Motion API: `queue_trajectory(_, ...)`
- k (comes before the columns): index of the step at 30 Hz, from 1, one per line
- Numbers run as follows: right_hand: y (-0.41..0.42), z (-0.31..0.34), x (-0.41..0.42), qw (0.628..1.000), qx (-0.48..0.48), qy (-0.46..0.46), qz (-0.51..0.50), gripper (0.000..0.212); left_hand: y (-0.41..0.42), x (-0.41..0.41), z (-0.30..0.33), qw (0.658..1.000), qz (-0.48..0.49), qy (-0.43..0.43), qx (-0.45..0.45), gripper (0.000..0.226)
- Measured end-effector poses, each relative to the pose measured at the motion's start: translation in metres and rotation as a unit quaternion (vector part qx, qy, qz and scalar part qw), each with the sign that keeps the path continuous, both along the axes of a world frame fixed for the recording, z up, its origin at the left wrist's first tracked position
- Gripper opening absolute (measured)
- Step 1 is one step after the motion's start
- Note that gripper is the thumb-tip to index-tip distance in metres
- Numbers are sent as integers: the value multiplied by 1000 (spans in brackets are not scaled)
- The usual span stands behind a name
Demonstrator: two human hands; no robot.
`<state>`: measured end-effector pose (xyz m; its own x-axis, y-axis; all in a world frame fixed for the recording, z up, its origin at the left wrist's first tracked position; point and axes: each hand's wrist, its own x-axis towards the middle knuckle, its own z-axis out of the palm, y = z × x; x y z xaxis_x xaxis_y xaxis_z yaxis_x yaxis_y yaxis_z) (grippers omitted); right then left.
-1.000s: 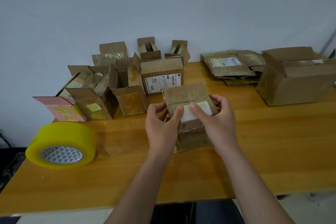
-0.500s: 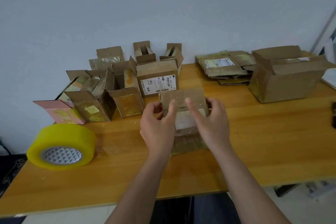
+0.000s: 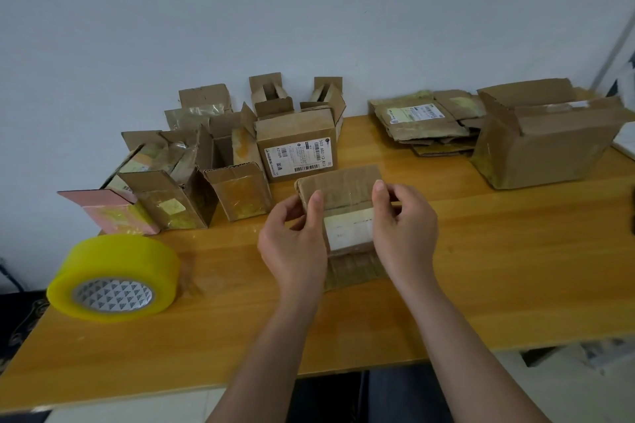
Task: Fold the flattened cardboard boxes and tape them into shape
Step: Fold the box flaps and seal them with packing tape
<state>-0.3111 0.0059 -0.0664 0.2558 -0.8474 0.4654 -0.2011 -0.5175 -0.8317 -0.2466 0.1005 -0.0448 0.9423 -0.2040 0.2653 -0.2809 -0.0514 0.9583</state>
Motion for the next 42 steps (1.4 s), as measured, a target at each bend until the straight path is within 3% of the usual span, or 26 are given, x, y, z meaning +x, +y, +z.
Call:
queue_trajectory(2, 2, 0, 1, 1000, -5, -7, 1, 30, 0, -1, 4, 999, -5, 21, -36, 37)
queue_trajectory(4, 4, 1, 1, 999, -20, -29, 5, 41, -1, 1, 5, 998, -20, 9, -61, 26)
queue_trajectory(6, 0, 2, 1, 998, -26, -43, 22, 36, -4, 5, 4, 998, -21, -11, -53, 10)
queue_trajectory(9, -7, 2, 2, 999, -29, -21, 35, 30, -5, 12, -1, 999, -22, -9, -33, 6)
queue_trajectory(12, -9, 3, 5, 999, -21, -12, 45, 37, -5, 18, -3, 995, -54, 58, -57, 28)
queue_trajectory(14, -8, 6, 4, 996, 26, -59, 59, 43, -2, 20, -1, 988, -76, 109, -83, 32)
queue_trajectory(16, -9, 8, 1, 989, 76, -99, 77, 33, 0, 23, 3, 978, -95, 156, -101, 21)
queue_trajectory(18, -8, 16, -3, 983, 118, -104, 91, 10, 2, 24, 10, 968, -123, 186, -118, 13)
queue_trajectory(23, -13, 30, -19, 973, 123, -157, 115, 16, 2, 33, 24, 949, -217, 150, -170, 21)
queue_trajectory(25, -20, 25, -24, 971, 144, -148, 121, 26, 1, 39, 19, 961, -225, 107, -119, 24)
queue_trajectory(28, -30, 8, -30, 967, 212, -24, 139, 45, 3, 45, -1, 972, -214, 93, 33, 33)
queue_trajectory(33, -37, -3, -32, 949, 261, -12, 177, 40, 2, 47, -14, 955, -241, 166, 52, 34)
queue_trajectory(38, -50, 4, -23, 961, 216, 58, 162, 55, -9, 45, -10, 954, -254, 135, 85, 24)
queue_trajectory(42, -62, 4, -22, 973, 190, 98, 82, 56, -21, 47, -8, 943, -274, 73, 171, 16)
